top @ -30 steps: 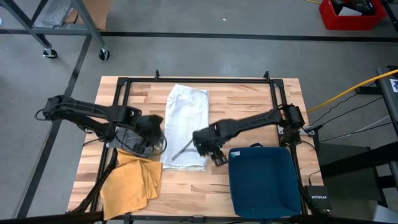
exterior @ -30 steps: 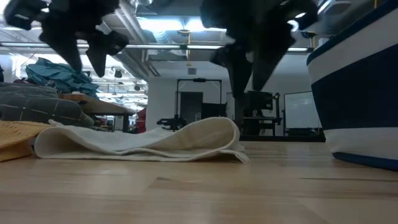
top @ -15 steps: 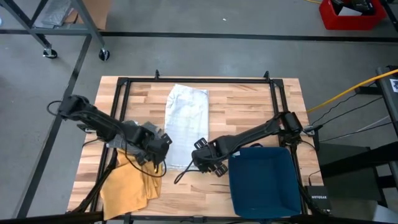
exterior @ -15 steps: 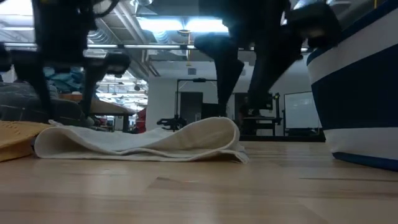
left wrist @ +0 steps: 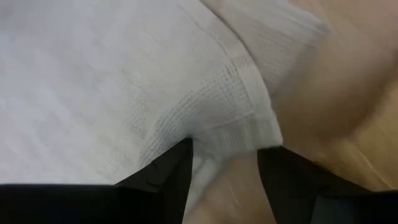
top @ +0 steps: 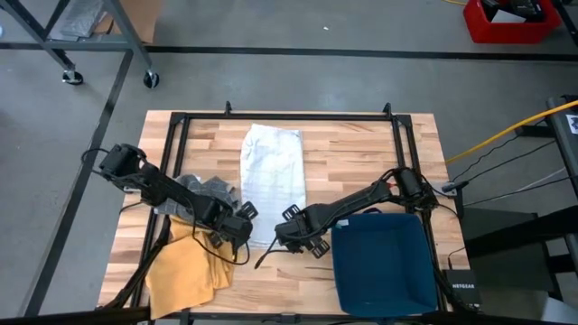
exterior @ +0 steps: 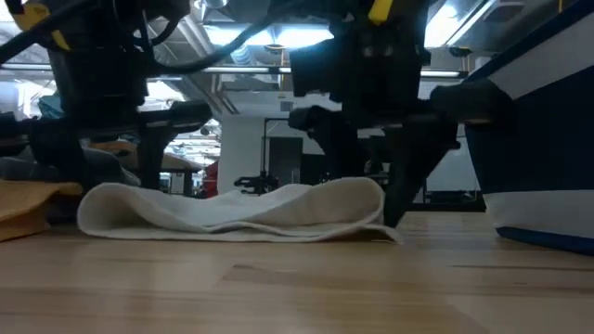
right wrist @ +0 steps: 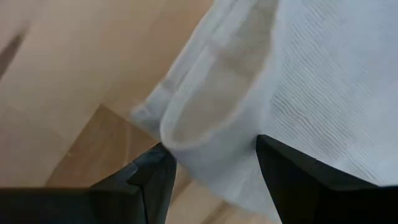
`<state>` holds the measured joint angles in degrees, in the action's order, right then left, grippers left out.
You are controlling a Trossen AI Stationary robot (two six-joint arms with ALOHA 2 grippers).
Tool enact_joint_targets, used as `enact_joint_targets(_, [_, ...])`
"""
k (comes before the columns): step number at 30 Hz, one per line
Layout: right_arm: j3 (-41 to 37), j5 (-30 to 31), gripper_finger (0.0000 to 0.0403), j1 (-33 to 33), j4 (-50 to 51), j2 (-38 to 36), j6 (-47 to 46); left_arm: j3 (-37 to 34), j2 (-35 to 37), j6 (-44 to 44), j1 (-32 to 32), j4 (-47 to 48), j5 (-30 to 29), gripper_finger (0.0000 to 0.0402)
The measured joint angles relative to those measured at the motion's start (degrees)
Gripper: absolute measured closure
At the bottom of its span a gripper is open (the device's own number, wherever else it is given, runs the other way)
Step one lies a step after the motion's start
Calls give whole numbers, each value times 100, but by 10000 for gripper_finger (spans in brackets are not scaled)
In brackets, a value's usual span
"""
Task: Fold towel
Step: Fold the white towel
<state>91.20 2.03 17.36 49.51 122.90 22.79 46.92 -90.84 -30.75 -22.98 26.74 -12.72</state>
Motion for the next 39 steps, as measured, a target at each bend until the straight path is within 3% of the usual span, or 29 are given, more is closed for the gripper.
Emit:
enact_joint_targets(13, [28, -219, 192, -15, 86, 212, -2, -162, 4, 568, 2, -271, -9, 231])
enact_joint_targets(18, [20, -256, 253, -11, 60, 215, -33, -175, -3, 791, 11, -456, -18, 263])
enact_joint_targets(26, [13, -210, 387, -17, -41, 226, -606, -177, -13, 1473, 15, -534, -164, 374])
enact_joint_targets(28, [11, -200, 386, -13, -21, 210, -641, -177, -9, 1690, 15, -531, -174, 393])
enact_joint_targets(31, [5, -149, 374, -11, -17, 163, -886, -175, 67, 2019, -1, -516, -317, 394])
enact_joint_targets(39, [-24, 102, 388, -8, 263, -316, -1502, -170, 676, 2867, -33, -452, -511, 399])
